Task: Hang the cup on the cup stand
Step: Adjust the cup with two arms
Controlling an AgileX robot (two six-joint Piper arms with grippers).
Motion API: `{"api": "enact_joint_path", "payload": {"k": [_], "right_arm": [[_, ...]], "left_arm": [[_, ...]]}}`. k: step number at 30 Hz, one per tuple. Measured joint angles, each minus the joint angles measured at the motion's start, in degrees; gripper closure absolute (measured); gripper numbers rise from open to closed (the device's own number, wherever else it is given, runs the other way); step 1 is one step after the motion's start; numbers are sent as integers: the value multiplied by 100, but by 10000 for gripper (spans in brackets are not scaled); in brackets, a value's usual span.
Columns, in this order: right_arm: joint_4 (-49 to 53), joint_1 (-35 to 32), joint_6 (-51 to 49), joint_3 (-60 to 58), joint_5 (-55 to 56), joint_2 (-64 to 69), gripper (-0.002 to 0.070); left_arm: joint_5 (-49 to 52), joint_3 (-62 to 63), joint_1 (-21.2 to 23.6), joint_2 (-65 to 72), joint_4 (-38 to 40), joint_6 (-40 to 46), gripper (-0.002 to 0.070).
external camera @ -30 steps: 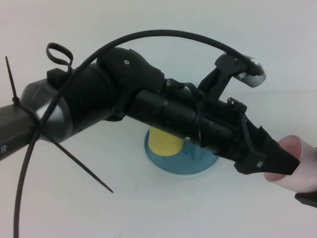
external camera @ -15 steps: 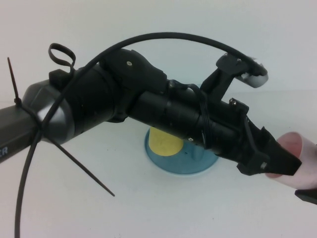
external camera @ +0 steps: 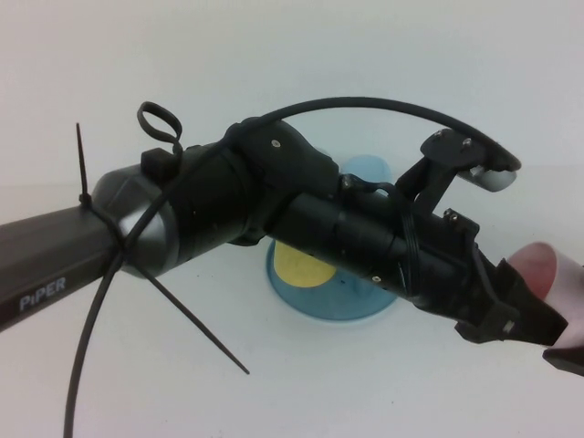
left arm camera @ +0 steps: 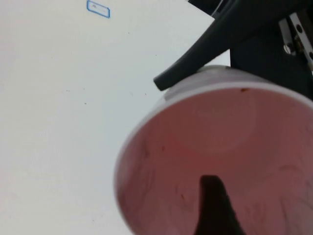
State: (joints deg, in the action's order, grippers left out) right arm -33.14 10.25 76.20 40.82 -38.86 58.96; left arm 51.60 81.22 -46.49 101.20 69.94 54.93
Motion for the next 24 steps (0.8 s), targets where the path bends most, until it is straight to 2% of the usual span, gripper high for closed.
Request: {"api": "enact_joint_path", "payload": {"k": [4, 7, 9, 16, 20, 24], "right_arm": [[0, 0, 0, 0, 10, 0, 92], [12, 0, 0, 0, 83, 0, 92], [23, 0, 0, 0, 72, 2, 92], [47, 0, 20, 0, 9, 12, 83], [-278, 0, 20, 0, 66, 12, 11], [-473, 4, 20, 0, 89, 12, -10]], "left_arm": [[-45, 0, 0, 0, 26, -46, 388], [-45, 0, -4, 0, 48, -59, 551], [-58, 0, -4, -11, 37, 20, 604], [-35, 0, -3, -11, 53, 30, 625], [77, 0, 74, -11, 477, 4, 652], [151, 0, 160, -1, 488, 4, 664]]}}
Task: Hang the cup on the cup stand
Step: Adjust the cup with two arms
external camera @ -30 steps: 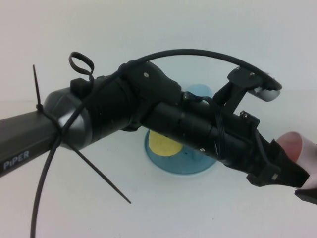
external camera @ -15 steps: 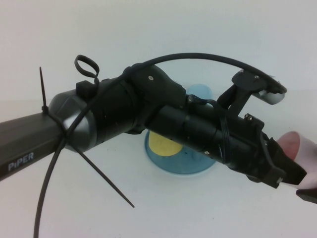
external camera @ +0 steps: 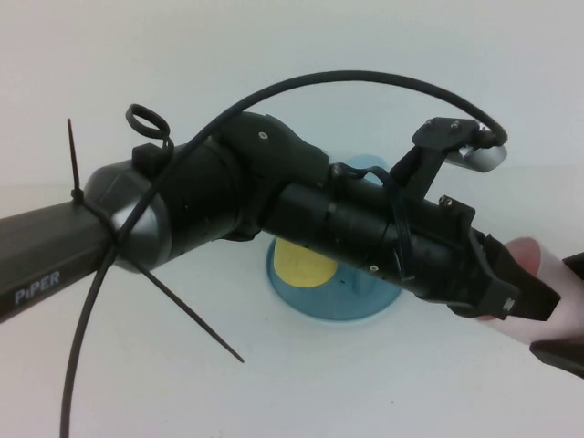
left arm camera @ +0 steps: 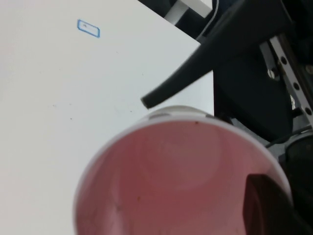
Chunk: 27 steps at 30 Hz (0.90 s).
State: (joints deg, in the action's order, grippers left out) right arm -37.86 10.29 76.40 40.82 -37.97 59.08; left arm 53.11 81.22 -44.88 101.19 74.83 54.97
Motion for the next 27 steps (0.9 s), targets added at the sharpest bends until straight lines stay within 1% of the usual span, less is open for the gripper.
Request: {"api": "enact_joint_path", "payload": {"k": [4, 6, 9, 12, 14, 16, 19, 20, 22, 24, 26, 27], "right_arm": [[-12, 0, 0, 0, 28, -11, -15], [-19, 0, 0, 0, 81, -67, -15], [55, 0, -38, 0, 205, -244, -16], [202, 0, -393, 0, 350, -457, -16], [243, 0, -913, 0, 451, -617, -16], [243, 0, -1812, 0, 565, -798, -17], [163, 0, -3254, -22, 727, -1005, -17], [69, 0, -3515, -67, 765, -1052, -17], [-406, 0, -3881, -324, 856, -1145, -17], [-1140, 0, -3929, -713, 1010, -1197, -17], [-2344, 0, -3570, -1284, 1221, -1253, -17], [-3106, 0, -3186, -1596, 1295, -1283, -17]], "left_arm": [[90, 0, 98, 33, 22, 0, 664], [90, 0, 215, 31, 51, 13, 664], [284, 0, 529, 31, 310, 13, 664], [628, 0, 903, 31, 744, 69, 664], [899, 0, 1130, 31, 1144, 119, 664], [1091, 0, 1354, 31, 1521, 146, 665], [1053, 0, 1620, 31, 2022, 235, 665], [985, 0, 1708, 31, 2162, 258, 665], [958, 0, 1864, 107, 2399, 245, 665], [1097, 0, 2016, 231, 2425, 186, 665], [1145, 9, 2100, 334, 2401, 33, 664], [1156, 9, 2126, 362, 2401, 11, 665]]}}
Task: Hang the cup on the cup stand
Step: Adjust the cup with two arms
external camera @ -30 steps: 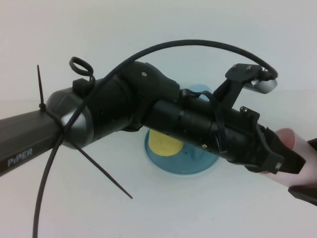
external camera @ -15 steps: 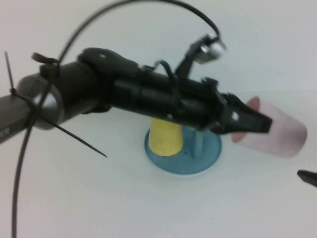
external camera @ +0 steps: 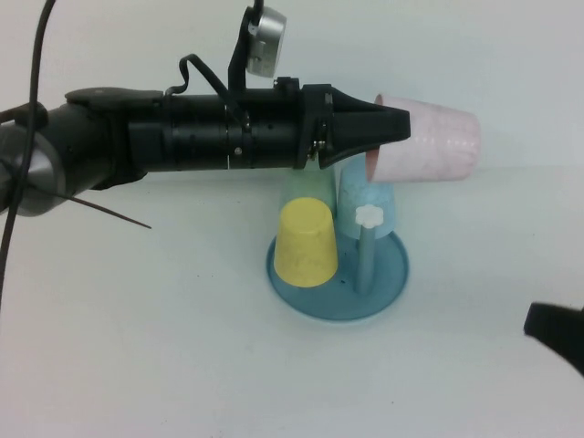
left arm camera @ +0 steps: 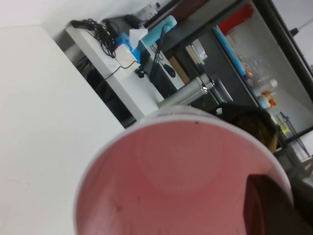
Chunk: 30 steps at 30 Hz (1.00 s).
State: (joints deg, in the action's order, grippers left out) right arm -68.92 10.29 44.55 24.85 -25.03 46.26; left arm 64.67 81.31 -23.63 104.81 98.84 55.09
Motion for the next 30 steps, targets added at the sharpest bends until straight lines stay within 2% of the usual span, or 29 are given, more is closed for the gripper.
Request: {"api": "enact_joint_path", "payload": {"k": [3, 6, 12, 18, 22, 30], "right_arm": [[-1970, 0, 1302, -800, 27, -170, -17], [-2589, 0, 1553, -1260, -81, -323, -17], [-2801, 0, 891, -1338, -398, -642, -17], [-2867, 0, -201, -867, -96, -720, -17], [-2875, 0, -530, -517, -17, -850, -17], [-2940, 0, -1398, -619, 947, -2284, -17]], "left_arm": [[73, 29, 0, 24, 0, -80, 665], [100, 42, 0, 62, 0, -232, 665], [7, 42, -10, 75, 0, -784, 665], [-295, 42, -10, 75, 0, -1036, 665], [-408, 42, -10, 75, 0, -1240, 665], [-737, 42, -10, 75, 0, -1677, 665]]}}
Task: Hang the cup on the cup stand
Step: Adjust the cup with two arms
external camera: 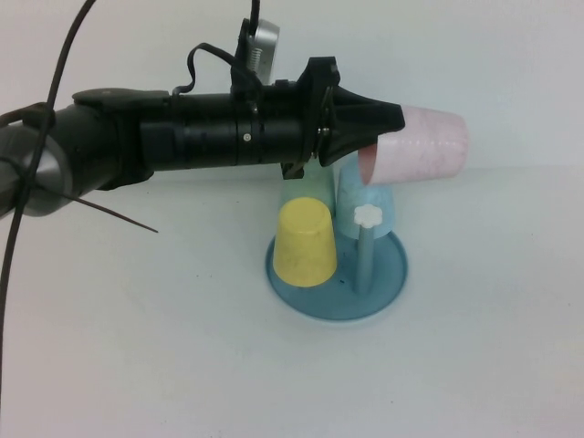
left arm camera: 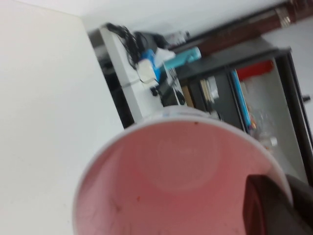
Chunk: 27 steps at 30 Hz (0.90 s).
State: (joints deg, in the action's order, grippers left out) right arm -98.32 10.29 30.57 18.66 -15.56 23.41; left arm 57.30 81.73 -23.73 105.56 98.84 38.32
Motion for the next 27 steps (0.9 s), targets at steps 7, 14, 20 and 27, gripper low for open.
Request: {"api": "enact_joint_path", "payload": {"k": [7, 14, 20, 27], "right_arm": [[-10, 0, -957, -1103, 56, -1267, -17], [-10, 0, -1592, -1835, 7, -1532, -17], [-10, 0, -1755, -1692, -15, -1532, -17], [-12, 0, -2000, -1451, -31, -1290, -17]], "left_arm": [[-428, 0, 0, 0, 11, -419, 665], [-493, 0, -65, 0, 19, -544, 665], [-787, 0, -546, 0, 19, -566, 665], [-1181, 0, -962, 0, 23, -614, 665]]}}
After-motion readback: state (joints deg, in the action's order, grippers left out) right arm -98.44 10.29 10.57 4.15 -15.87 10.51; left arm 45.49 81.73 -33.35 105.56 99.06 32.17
